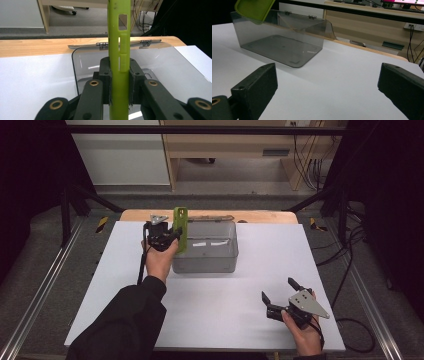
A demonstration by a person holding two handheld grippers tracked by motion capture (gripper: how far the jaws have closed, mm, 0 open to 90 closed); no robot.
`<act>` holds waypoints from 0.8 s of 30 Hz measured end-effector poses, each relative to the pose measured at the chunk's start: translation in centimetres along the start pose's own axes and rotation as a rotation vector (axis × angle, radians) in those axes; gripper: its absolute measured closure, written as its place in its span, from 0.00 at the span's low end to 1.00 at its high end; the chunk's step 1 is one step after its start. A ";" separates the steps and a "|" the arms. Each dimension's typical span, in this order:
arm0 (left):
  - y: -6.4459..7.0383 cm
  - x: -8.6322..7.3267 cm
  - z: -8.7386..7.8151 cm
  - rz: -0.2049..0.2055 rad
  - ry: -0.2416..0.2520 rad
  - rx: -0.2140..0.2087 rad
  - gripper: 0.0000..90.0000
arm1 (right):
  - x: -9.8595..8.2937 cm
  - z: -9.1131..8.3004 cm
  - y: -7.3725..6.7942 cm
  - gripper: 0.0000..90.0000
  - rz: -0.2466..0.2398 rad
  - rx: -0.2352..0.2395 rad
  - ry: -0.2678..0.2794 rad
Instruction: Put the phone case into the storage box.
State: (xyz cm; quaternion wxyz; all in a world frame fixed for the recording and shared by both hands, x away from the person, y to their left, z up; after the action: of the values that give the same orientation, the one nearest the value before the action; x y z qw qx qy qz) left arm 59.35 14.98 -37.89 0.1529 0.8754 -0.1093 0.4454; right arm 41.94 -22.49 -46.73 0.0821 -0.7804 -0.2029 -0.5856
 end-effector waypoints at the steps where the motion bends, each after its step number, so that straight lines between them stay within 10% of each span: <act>1: 0.0 0.0 0.0 0.000 0.000 0.001 0.86 | 0.0 0.0 0.0 0.03 0.000 0.000 0.000; 24: -0.3 -0.6 0.4 -0.006 -0.008 0.006 0.86 | 0.0 0.0 0.0 0.03 -0.003 0.002 -0.003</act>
State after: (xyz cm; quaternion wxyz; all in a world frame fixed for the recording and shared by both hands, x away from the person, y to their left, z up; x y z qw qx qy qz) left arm 59.38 15.19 -38.67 0.1511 0.8780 -0.1058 0.4417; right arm 41.95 -22.46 -46.78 0.0816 -0.7810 -0.2051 -0.5842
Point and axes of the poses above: each handheld gripper's, and its own axes: z roughly forward along the jaws, x roughly out of its top, y roughly to its right, the point moved 2 cm from there along z, roughly forward along the jaws, and after that the axes turned 7 degrees about -y, right-handed, at the moved point
